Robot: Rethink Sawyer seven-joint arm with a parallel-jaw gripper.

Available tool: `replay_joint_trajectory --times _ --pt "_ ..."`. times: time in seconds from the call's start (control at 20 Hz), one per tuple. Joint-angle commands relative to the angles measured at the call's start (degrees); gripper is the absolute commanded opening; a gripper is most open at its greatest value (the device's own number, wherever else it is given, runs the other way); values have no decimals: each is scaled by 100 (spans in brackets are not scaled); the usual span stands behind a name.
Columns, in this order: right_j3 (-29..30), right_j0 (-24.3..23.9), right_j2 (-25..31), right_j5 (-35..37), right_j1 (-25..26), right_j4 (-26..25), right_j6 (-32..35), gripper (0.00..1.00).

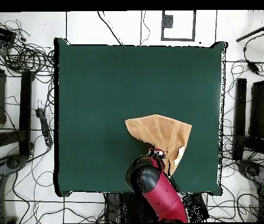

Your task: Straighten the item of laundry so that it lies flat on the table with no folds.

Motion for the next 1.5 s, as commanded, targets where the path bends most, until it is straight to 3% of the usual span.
replay_joint_trajectory --times 0.05,0.45,0.7,1.5 --pt "252 -34 999 -358 109 197 1442 0" --pt "466 -395 1606 -578 -109 194 1636 0" --pt "735 -1008 2358 -949 -306 -59 1800 0" --pt "1250 -2388 3933 -1578 -412 -765 2366 0"
